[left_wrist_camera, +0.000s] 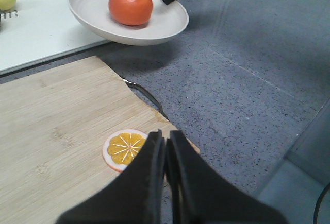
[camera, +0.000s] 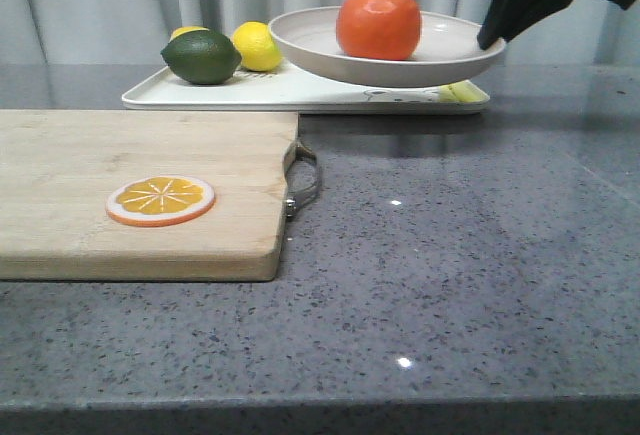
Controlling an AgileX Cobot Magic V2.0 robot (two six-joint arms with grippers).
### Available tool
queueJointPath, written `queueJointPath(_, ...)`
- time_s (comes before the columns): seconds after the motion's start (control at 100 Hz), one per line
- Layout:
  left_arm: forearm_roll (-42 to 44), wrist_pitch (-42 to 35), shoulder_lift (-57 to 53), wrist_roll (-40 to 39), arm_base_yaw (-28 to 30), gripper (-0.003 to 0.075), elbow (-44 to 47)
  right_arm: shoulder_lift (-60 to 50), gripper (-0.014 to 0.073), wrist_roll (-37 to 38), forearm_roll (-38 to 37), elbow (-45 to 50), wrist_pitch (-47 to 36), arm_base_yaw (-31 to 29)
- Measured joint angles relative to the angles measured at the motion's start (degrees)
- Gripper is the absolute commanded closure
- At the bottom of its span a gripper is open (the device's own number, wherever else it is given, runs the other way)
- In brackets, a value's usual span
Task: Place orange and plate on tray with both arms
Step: 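Grip the plate rim with the right gripper and lift the plate, then lower the plate with the orange onto the white tray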
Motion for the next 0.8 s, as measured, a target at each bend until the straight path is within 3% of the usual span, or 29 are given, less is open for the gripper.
queueJointPath(0.45, 0.0, 0.0, 0.0, 0.0, 0.0, 0.0739, 0.0, 18.3, 0.0654, 2.4, -0.8, -28.1, 6.1, 0.2)
queueJointPath(0.8, 0.0, 0.0, 0.0, 0.0, 0.0, 0.0739, 0.0, 29.0, 0.0654, 6.3, -1.2, -38.6, 5.7, 0.2)
